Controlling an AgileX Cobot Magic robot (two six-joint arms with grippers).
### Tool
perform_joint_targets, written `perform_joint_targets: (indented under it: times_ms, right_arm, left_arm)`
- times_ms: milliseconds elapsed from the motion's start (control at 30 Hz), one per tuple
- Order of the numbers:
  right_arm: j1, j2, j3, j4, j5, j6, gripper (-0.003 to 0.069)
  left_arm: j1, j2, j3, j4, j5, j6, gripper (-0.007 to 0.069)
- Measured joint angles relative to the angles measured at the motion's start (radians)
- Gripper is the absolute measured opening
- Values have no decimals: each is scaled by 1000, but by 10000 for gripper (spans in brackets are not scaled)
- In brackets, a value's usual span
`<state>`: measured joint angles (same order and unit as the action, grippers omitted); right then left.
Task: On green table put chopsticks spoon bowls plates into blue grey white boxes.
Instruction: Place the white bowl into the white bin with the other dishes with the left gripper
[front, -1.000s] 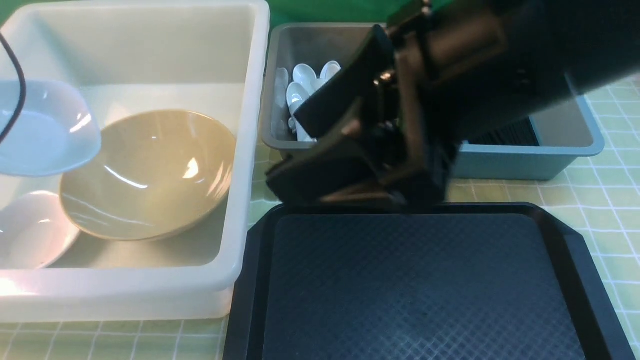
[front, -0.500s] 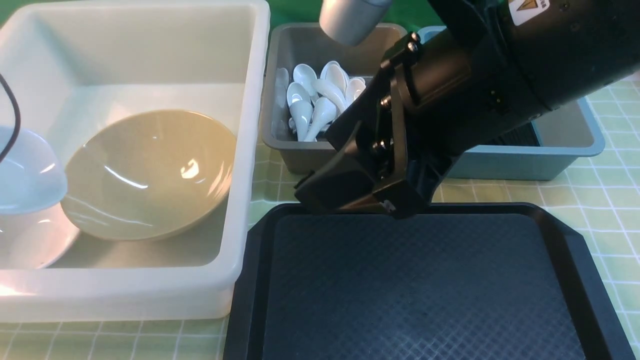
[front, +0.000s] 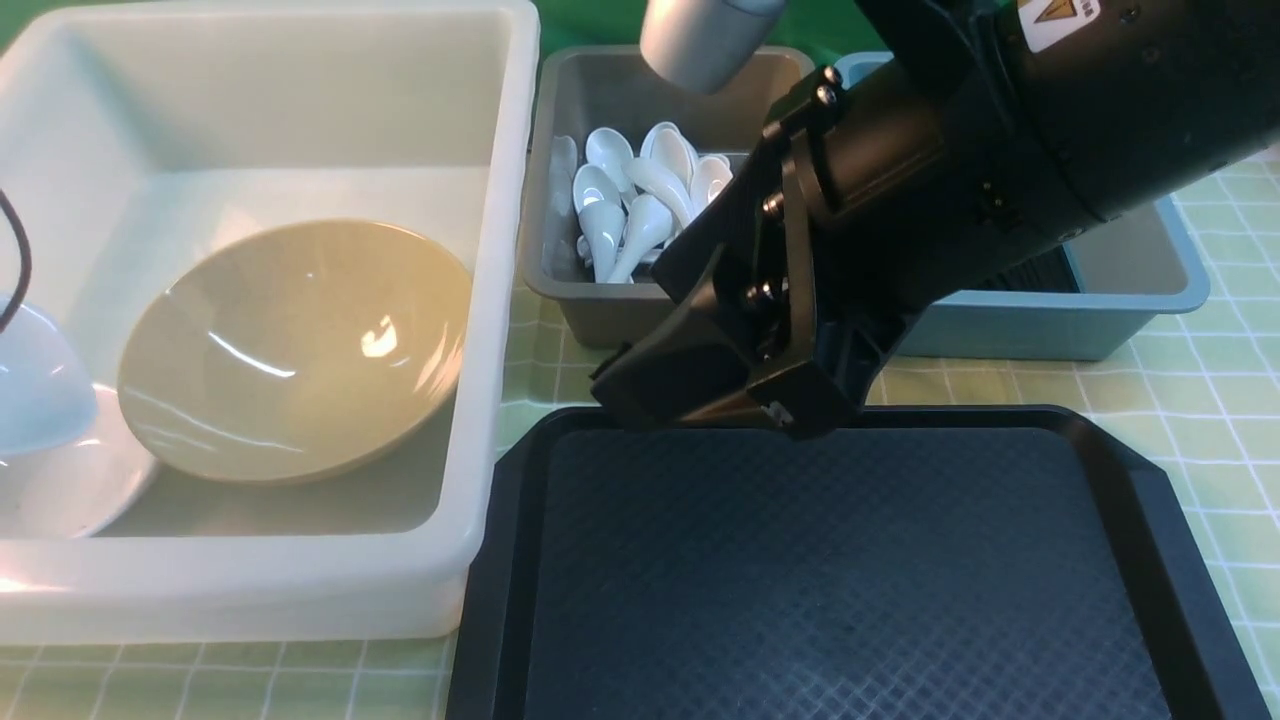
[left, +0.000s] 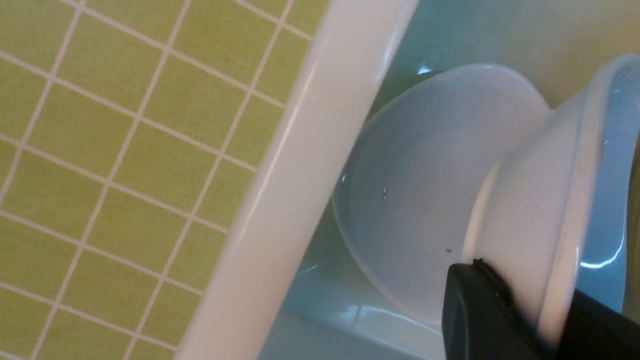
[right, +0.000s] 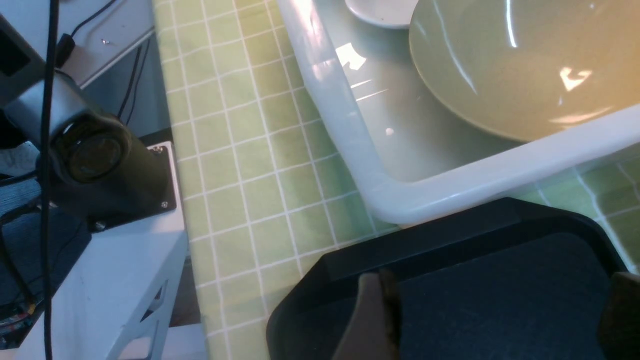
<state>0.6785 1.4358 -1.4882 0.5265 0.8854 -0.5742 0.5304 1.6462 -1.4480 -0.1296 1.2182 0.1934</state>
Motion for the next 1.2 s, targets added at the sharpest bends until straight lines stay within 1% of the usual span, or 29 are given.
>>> perform_joint_targets:
  times_ms: [133,333,567,600,633,667,700,733,833,867,900,967,1000,1033,1067,1133,1200]
  right_arm:
    - [0,0,0,0,1,0,556]
    - [0,0,0,0,3,0,556]
    - [0,0,0,0,3,0,556]
    - [0,0,0,0,3,0,556]
    - [0,0,0,0,3,0,556]
    - [0,0,0,0,3,0,556]
    - [0,0,0,0,3,0,556]
    - [0,0,0,0,3,0,556]
    - [0,0,0,0,3,0,556]
    - [0,0,0,0,3,0,556]
    - [0,0,0,0,3,0,556]
    - [0,0,0,0,4,0,556]
    - [0,0,0,0,4,0,556]
    - [0,0,0,0,4,0,556]
    - [0,0,0,0,4,0,556]
    - [0,0,0,0,4,0,556]
    - [0,0,0,-5,4,0,556]
  left_arm:
    - [0,29,0,-11,-4,-5,15]
    - [0,81,0,-14,-17,-43,15]
    - [-1,88,0,-55,-11,-64,22]
    - [-5,88,0,-55,-10,-66,47]
    - [-7,88,0,-55,-10,-66,47]
    - [-13,88,0,-55,-9,-69,88]
    - [-13,88,0,-55,-8,-69,88]
    - [-19,88,0,-48,-6,-79,125]
    - [-21,88,0,-45,-1,-89,206]
    - [-21,88,0,-45,0,-88,220]
    - [-21,88,0,-45,0,-88,275]
    - [-21,88,0,-42,1,-85,357]
    - [-22,85,0,-37,1,-86,387]
    - [-22,85,0,-35,1,-88,395]
    - [-22,77,0,-17,1,-98,447]
    - [-22,51,0,17,1,-123,514]
    - [-22,12,0,29,1,-136,556]
